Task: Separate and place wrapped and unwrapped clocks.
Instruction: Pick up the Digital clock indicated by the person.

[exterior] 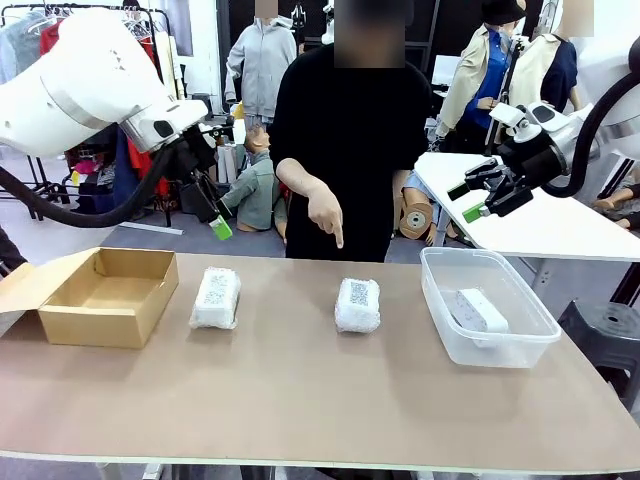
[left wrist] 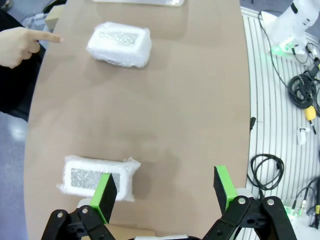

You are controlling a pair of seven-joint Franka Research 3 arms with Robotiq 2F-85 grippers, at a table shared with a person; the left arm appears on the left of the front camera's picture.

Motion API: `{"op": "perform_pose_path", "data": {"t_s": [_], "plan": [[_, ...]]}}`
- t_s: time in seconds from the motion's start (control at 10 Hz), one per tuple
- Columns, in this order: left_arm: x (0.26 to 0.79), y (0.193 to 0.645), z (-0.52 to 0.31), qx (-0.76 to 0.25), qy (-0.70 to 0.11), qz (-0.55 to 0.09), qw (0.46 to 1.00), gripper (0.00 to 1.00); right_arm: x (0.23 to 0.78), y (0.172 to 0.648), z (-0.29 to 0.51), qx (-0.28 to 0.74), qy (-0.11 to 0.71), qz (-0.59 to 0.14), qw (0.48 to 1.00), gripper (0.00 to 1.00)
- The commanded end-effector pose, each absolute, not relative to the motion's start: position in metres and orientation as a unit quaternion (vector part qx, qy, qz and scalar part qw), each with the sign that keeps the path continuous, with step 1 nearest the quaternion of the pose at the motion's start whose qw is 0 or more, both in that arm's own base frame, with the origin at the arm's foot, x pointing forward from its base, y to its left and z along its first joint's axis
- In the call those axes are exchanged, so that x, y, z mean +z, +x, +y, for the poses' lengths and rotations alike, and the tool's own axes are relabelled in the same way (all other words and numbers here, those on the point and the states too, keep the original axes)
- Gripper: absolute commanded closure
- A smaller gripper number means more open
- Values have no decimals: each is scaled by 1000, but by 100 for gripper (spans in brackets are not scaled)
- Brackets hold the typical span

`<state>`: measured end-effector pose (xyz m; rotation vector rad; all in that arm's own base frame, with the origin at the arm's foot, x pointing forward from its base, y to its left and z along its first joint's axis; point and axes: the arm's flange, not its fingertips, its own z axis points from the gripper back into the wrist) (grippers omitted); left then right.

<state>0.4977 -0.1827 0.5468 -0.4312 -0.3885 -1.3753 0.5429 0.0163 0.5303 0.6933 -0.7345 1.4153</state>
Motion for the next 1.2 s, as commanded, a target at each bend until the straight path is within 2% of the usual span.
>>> {"op": "perform_pose_path", "data": {"t_s": [0.0,0.1,0.2,0.5,1.1], "plan": [[549,495,-180,-623,-193,-181,736,0,533,542,17,623,303,-324,645,0],[547,498,-183,-626,-196,-177,734,0,533,542,17,623,303,-324,645,0],[551,505,-189,-535,-172,-203,802,0,533,542,17,623,303,-324,645,0],[547,521,-244,-351,-125,-240,896,0,533,542,17,623,303,-324,645,0],[534,539,-353,-253,-147,-202,935,0,533,542,17,623,303,-324,645,0]]}}
